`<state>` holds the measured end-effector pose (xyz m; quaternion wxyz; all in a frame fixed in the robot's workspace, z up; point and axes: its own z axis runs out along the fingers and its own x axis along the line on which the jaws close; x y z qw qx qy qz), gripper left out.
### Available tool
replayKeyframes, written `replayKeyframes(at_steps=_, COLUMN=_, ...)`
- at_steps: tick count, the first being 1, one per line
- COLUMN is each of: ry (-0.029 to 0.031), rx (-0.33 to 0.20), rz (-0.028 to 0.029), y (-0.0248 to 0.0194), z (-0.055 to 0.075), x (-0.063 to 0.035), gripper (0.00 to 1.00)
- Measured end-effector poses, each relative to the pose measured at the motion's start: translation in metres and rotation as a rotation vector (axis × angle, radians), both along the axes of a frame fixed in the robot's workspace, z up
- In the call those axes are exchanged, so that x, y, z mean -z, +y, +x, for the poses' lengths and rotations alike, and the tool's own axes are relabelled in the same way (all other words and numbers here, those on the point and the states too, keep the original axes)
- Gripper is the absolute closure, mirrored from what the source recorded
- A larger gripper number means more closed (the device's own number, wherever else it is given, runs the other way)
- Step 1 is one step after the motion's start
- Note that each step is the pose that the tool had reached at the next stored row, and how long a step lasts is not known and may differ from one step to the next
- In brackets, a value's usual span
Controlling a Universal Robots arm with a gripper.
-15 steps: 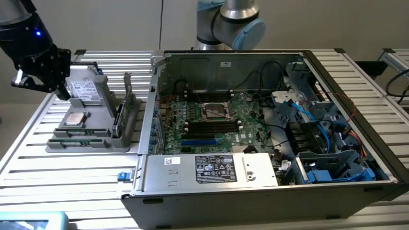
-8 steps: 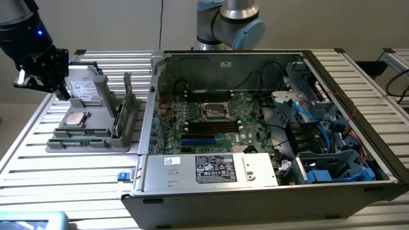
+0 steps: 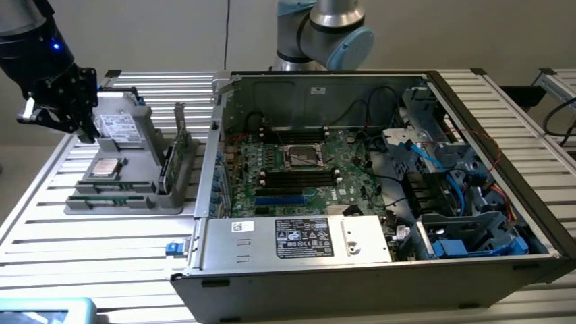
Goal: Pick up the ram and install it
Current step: 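Pick up the ram and move it above insertion slot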
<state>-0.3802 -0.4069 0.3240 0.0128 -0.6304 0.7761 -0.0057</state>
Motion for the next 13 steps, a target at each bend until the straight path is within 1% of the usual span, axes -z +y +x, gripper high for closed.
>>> replayKeyframes(at_steps=1, ry=-0.0001, rx=0.0, rz=-0.0006, y=0.0, z=-0.0002, x=0.001, gripper=0.76)
replayKeyframes(at_steps=2, ry=-0.0001, rx=-0.002, rz=-0.0019, y=0.0, z=-0.0004, x=0.0021, gripper=0.76)
replayKeyframes(at_steps=3, ry=0.0, rx=-0.005, rz=-0.0041, y=0.0, z=-0.0005, x=0.0031, gripper=0.69)
replayKeyframes(at_steps=6, ry=0.0005, rx=-0.025, rz=-0.0099, y=0.0, z=-0.0005, x=0.0051, gripper=0.69)
replayKeyframes(at_steps=10, ry=0.003, rx=-0.06, rz=-0.0145, y=0.0, z=-0.0005, x=0.0074, gripper=0.69)
replayKeyframes(at_steps=11, ry=0.0033, rx=-0.066, rz=-0.0156, y=-0.0001, z=-0.0006, x=0.0082, gripper=0.68)
replayKeyframes(at_steps=13, ry=0.0035, rx=-0.073, rz=-0.0168, y=-0.0004, z=-0.0006, x=0.0104, gripper=0.68)
